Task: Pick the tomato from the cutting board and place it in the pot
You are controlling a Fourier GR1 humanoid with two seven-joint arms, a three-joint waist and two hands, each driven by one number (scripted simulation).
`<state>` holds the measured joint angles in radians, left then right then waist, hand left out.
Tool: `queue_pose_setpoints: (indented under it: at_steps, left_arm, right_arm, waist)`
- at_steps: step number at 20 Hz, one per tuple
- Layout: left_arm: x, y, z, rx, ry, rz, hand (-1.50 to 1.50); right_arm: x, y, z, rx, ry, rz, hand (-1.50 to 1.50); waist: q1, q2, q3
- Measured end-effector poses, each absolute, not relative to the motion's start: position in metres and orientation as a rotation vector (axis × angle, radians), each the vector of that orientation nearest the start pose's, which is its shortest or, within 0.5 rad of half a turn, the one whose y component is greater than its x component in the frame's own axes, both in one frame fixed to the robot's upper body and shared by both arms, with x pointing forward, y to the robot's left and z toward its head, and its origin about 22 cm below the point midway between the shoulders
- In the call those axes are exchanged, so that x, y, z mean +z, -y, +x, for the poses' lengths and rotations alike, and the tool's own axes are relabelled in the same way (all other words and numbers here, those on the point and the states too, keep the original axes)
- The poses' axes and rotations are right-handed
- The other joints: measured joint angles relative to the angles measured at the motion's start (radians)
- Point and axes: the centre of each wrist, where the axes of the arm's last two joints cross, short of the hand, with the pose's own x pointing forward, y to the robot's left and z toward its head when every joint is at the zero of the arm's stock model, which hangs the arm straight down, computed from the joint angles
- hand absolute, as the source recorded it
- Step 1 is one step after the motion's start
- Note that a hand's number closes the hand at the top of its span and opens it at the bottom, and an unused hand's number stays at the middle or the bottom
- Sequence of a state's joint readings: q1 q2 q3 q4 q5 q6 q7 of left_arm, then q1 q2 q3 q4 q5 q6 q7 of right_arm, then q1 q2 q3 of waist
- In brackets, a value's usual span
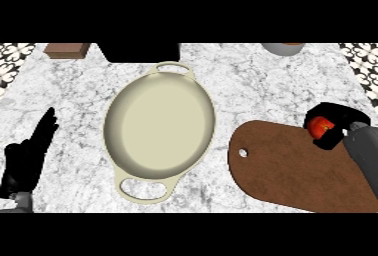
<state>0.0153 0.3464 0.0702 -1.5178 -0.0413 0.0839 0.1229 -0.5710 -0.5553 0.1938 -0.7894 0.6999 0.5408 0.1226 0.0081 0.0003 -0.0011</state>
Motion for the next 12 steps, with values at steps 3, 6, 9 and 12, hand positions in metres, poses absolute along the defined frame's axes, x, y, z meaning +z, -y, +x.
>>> queue_pose_setpoints:
  at_steps: [3,6,9,12]
  left_arm:
    - [0.021,-0.327,0.233,-0.145,1.382,0.427,0.0]
    - [0.015,-0.328,0.233,-0.145,1.38,0.433,0.0]
    - [0.017,-0.327,0.233,-0.139,1.375,0.439,0.0]
    - [0.017,-0.322,0.236,-0.153,1.375,0.431,0.0]
  right_arm:
    - [0.033,0.349,0.366,1.263,0.644,-0.562,1.5]
    - [0.035,0.341,0.371,1.269,0.649,-0.559,1.5]
    - [0.032,0.325,0.368,1.289,0.678,-0.552,1.5]
    - [0.02,0.227,0.371,1.404,0.816,-0.49,1.5]
  waist:
    - [0.001,0.0,0.001]
    - [-0.001,0.0,0.001]
    - [-0.007,-0.003,0.0]
    - [0.002,-0.012,-0.001]
